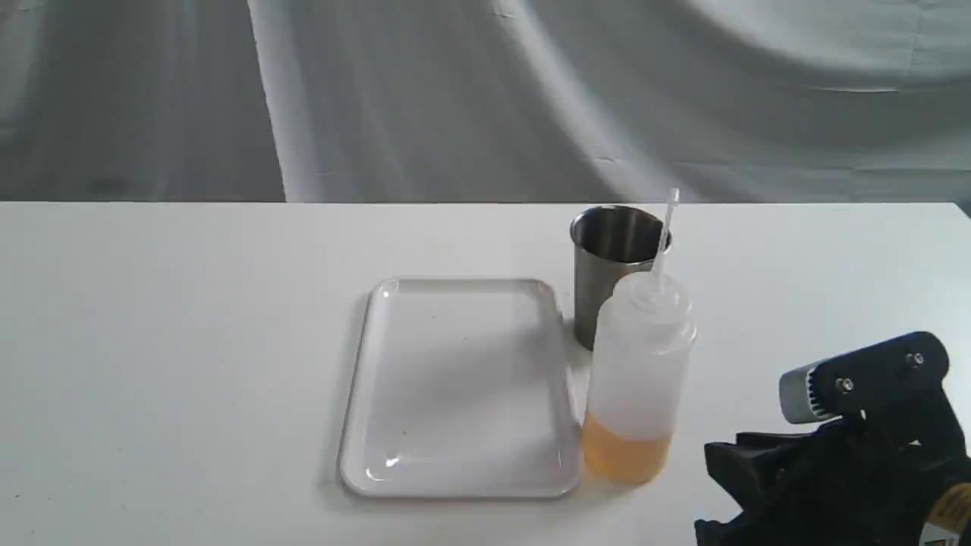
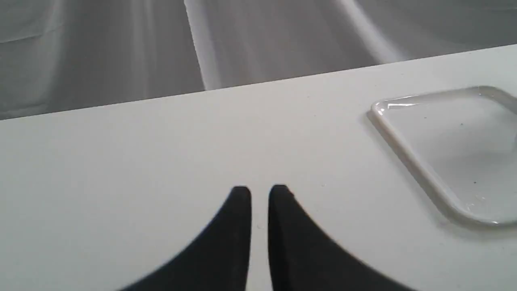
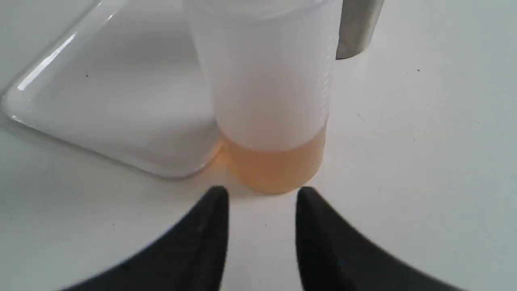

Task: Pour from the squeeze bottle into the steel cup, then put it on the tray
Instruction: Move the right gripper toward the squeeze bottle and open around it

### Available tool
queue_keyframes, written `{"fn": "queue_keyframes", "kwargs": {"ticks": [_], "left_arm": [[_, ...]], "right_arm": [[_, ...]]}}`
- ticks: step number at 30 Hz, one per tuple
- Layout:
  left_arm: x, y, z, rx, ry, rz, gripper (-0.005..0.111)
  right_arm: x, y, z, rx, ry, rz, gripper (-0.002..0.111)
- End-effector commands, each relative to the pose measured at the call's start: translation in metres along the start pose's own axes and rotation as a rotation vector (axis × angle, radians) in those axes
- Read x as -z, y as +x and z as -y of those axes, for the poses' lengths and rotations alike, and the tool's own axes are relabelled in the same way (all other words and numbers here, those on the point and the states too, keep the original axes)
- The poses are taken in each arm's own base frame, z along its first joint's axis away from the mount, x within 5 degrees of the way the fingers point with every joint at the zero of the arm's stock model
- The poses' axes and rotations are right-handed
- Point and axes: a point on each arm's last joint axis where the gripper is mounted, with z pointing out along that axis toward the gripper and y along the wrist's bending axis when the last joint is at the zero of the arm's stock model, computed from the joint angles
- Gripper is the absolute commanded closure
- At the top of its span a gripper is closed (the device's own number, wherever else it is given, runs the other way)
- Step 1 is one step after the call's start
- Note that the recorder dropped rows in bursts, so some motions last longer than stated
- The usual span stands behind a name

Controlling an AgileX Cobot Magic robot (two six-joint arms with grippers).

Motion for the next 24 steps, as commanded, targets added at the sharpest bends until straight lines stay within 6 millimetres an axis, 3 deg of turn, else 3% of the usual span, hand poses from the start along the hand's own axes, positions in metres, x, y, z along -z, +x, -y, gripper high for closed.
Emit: {"fn": "queue_keyframes", "kwargs": {"ticks": [1,4,7,24], "left_arm": [[0.000,0.001,0.000,0.001,0.002,0.007,0.098],[0.000,0.001,0.000,0.001,0.002,0.007,0.098],[0.000,0.001,0.000,0.001,0.002,0.007,0.098],[0.000,0.001,0.000,0.001,0.002,0.007,0.098]], "right_arm": [[0.000,0.000,-0.001,0.008,-0.002,0.013,0.054],[0.000,-0.001,-0.001,0.008,-0.002,0.019,0.027],[0.000,-0.002,-0.001,0.008,-0.003,0.036,0.011],[-0.025,0.011,0.003,-0.094,0.024,0.021,0.010]]}}
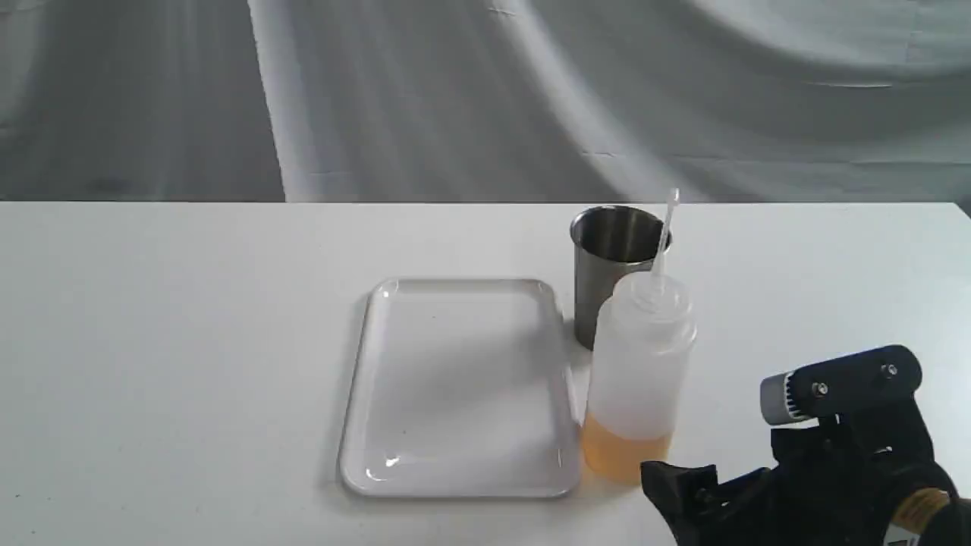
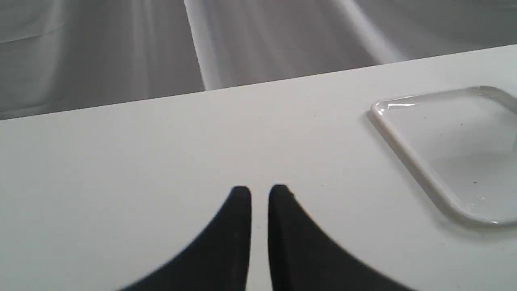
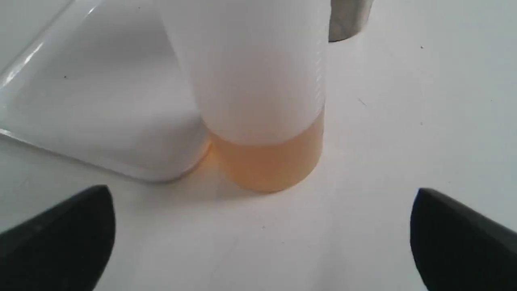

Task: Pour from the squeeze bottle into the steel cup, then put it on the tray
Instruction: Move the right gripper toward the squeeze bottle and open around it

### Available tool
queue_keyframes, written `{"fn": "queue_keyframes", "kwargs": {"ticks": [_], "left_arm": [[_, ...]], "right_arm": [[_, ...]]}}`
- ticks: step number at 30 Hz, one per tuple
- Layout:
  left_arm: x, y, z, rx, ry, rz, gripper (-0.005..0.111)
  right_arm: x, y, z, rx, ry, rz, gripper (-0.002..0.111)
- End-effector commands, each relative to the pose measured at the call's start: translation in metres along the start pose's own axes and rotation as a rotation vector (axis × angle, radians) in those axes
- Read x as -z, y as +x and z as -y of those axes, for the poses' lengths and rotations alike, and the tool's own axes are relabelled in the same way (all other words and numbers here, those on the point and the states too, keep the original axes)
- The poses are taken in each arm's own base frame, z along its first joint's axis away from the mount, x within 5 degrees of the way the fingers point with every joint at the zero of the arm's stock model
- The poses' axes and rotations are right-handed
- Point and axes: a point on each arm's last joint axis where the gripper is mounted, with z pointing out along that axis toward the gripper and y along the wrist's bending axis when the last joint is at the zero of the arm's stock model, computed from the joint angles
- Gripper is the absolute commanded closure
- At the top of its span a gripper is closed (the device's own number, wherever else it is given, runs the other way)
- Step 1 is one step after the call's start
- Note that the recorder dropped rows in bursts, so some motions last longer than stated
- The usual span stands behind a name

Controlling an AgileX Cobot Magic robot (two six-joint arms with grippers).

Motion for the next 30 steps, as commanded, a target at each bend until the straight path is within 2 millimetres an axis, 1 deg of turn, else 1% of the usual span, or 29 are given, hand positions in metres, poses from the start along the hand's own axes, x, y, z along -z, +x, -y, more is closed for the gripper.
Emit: {"fn": "queue_keyframes", "kwargs": {"ticks": [1,5,9,16,25,30], "left_arm": [[0.000,0.001,0.000,0.001,0.002,0.007,0.098],[0.000,0.001,0.000,0.001,0.002,0.007,0.098],[0.000,0.001,0.000,0.001,0.002,0.007,0.098],[0.000,0.001,0.000,0.001,0.002,0.007,0.098],[0.000,0.001,0.000,0.001,0.002,0.007,0.098],[0.000,0.001,0.000,0.001,0.002,0.007,0.098]], "right_arm": [[-0.004,-0.001,0.001,-0.039,0.013,0.046,0.010],[-0.008,-0.002,0.002,-0.051,0.020,0.062,0.010],[-0.016,-0.007,0.001,-0.053,0.020,0.060,0.010],[-0.038,-0.020,-0.001,-0.059,0.023,0.038,0.010],[-0.069,-0.029,-0.001,-0.092,0.043,0.030,0.010],[-0.080,-0.031,-0.002,-0.092,0.043,0.023,0.010]]}}
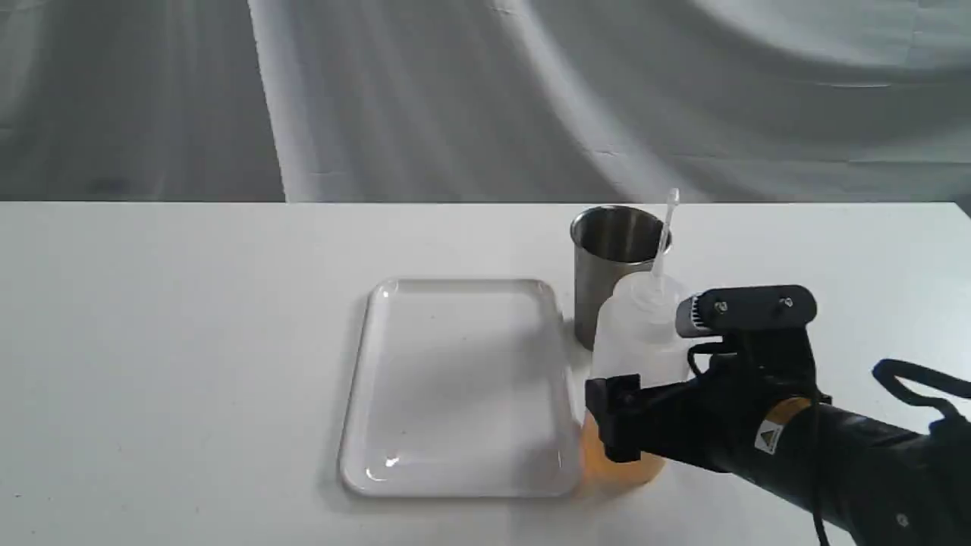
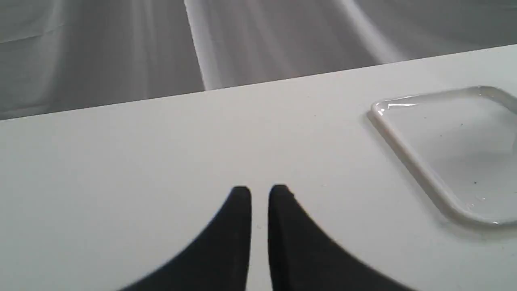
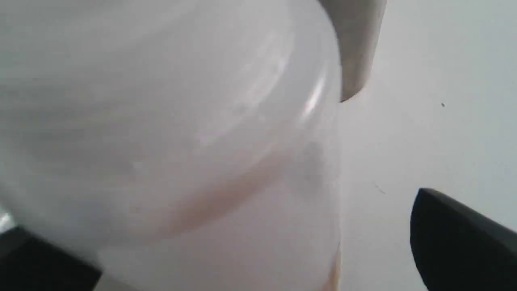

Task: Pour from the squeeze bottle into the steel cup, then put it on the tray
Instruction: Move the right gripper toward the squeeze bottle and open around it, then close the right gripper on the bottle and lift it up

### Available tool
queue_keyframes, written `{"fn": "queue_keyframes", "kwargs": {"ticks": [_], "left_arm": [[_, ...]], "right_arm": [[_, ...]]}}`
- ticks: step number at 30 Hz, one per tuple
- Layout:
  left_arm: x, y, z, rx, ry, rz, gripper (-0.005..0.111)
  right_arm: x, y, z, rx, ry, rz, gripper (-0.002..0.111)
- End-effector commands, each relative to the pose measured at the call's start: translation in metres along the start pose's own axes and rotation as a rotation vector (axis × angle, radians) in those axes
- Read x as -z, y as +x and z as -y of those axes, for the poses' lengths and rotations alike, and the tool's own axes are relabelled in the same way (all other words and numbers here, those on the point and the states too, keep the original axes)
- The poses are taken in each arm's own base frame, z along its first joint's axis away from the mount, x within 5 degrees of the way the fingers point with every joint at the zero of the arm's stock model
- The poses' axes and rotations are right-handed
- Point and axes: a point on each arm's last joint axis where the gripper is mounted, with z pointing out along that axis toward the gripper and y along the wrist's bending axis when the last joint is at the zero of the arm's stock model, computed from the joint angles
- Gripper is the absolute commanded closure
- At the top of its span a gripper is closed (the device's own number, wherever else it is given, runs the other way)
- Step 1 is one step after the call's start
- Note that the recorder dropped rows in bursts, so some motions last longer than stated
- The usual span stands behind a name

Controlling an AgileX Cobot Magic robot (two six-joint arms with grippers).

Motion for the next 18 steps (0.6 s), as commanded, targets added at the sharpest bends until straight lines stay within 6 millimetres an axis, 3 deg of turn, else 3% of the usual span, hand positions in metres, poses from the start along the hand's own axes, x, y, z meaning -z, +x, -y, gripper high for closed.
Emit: {"fn": "queue_keyframes", "kwargs": {"ticks": [1,12,18], "left_arm": [[0.0000,0.0006,0.0002,0.001,0.002,0.007,0.098],[0.0000,0.0006,0.0002,0.001,0.002,0.007,0.098],[0.0000,0.0006,0.0002,0.001,0.002,0.007,0.098]], "right_arm": [[-0.0074,-0.0022,-0.0018,-0.005,0.001,-0.006,0.010],[-0.0084,-0.0026,-0.0016,-0.010,0.003,-0.002,0.012],[-0.0084,-0.0026,-0.0016,-0.010,0.003,-0.002,0.032]]}}
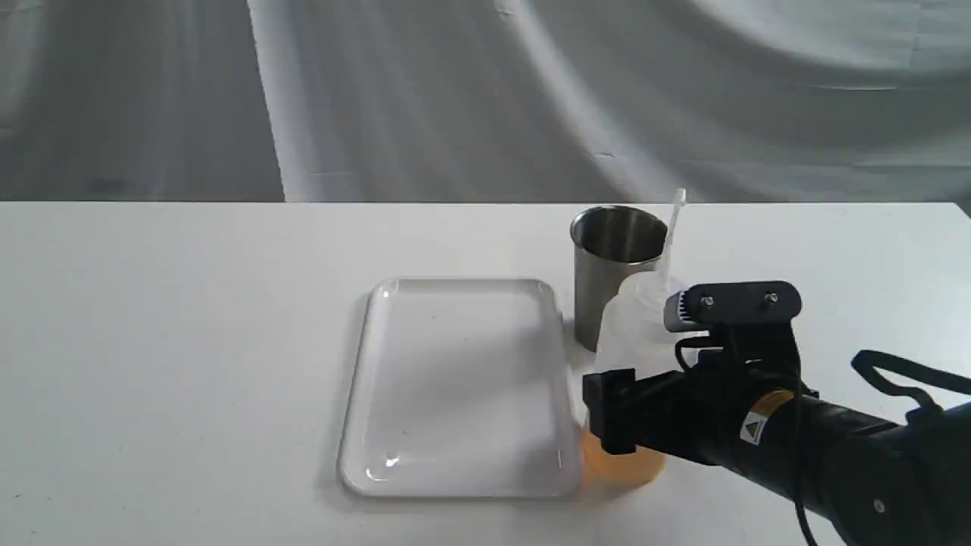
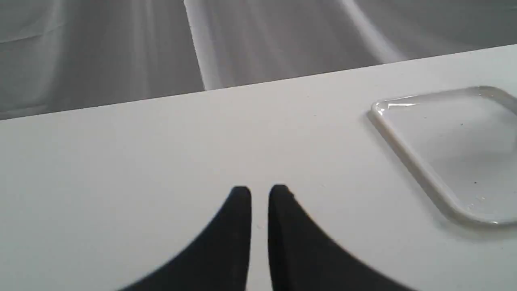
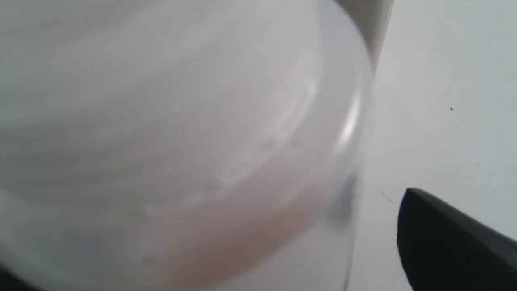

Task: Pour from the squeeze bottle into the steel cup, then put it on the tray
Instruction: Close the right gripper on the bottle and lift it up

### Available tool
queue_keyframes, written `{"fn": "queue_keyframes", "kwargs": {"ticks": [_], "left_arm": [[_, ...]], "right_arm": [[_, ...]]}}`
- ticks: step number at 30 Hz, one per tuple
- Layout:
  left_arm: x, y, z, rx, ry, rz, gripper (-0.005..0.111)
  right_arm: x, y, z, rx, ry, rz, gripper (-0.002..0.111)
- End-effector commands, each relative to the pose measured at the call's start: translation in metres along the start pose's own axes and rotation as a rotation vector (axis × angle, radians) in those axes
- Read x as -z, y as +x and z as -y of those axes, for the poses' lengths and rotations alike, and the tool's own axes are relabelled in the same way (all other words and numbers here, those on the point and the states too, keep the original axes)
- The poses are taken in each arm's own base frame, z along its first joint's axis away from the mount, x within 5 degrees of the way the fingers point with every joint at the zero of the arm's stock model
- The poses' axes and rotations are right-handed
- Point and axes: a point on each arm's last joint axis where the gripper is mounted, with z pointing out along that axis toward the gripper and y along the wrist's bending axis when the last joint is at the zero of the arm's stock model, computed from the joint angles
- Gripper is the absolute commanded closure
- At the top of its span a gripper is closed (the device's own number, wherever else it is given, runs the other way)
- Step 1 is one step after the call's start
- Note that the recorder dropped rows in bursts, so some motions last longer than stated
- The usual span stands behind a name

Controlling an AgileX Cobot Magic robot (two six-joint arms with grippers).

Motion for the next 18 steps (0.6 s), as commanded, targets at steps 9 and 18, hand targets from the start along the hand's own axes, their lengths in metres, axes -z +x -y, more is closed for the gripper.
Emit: {"fn": "queue_keyframes", "kwargs": {"ticks": [9,18], "left_arm": [[0.000,0.001,0.000,0.001,0.002,0.007,0.098],[0.000,0.001,0.000,0.001,0.002,0.007,0.098]], "right_arm": [[0.008,-0.009,-0.003,-0.006,-0.007,0.008,0.063],[0.040,-0.038,-0.001,-0.027,-0.013,0.059,0.064]]}}
